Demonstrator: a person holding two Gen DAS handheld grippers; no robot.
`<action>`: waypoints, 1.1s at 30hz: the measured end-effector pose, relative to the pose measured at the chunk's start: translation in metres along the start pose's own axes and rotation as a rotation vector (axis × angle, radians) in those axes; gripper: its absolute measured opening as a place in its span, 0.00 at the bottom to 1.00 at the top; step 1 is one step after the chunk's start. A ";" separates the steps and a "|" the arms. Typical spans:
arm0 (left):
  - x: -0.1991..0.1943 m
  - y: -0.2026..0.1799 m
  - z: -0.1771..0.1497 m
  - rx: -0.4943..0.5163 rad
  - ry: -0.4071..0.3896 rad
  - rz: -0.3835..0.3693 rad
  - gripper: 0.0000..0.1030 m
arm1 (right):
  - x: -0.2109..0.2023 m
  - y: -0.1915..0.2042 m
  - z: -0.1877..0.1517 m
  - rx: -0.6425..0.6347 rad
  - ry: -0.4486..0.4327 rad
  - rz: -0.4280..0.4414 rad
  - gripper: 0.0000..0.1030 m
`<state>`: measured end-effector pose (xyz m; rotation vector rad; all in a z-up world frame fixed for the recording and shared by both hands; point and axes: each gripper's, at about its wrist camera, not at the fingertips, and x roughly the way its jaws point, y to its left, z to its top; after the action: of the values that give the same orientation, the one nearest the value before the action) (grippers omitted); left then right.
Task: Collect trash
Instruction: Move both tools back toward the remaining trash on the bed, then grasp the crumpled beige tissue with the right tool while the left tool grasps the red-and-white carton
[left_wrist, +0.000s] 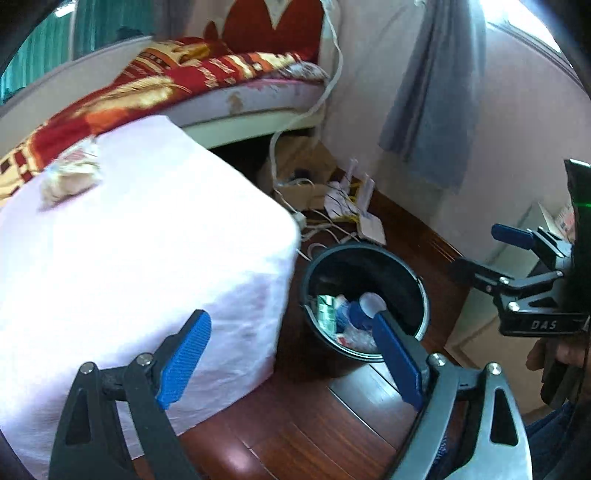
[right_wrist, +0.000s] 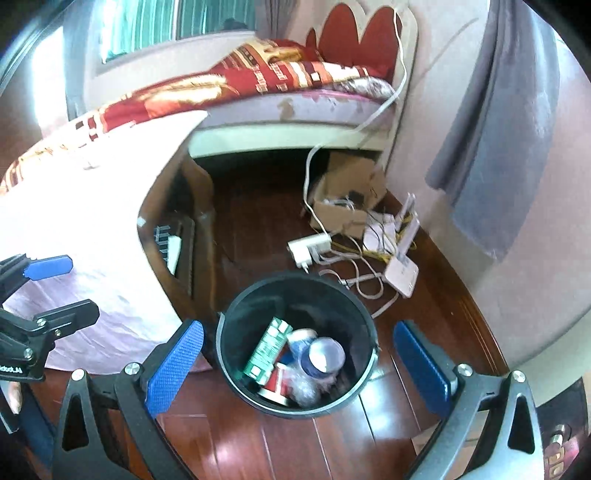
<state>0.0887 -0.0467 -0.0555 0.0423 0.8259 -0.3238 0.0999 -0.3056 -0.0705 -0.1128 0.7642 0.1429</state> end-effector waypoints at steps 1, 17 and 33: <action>-0.004 0.004 0.000 -0.007 -0.007 0.008 0.88 | -0.003 0.005 0.004 -0.003 -0.010 0.009 1.00; -0.050 0.115 0.006 -0.188 -0.141 0.186 0.87 | 0.005 0.114 0.081 -0.083 -0.109 0.197 1.00; -0.037 0.245 0.033 -0.267 -0.131 0.292 0.84 | 0.092 0.266 0.197 -0.308 -0.083 0.380 1.00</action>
<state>0.1626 0.1907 -0.0275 -0.1065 0.7155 0.0603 0.2547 -0.0058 -0.0068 -0.2518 0.6706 0.6232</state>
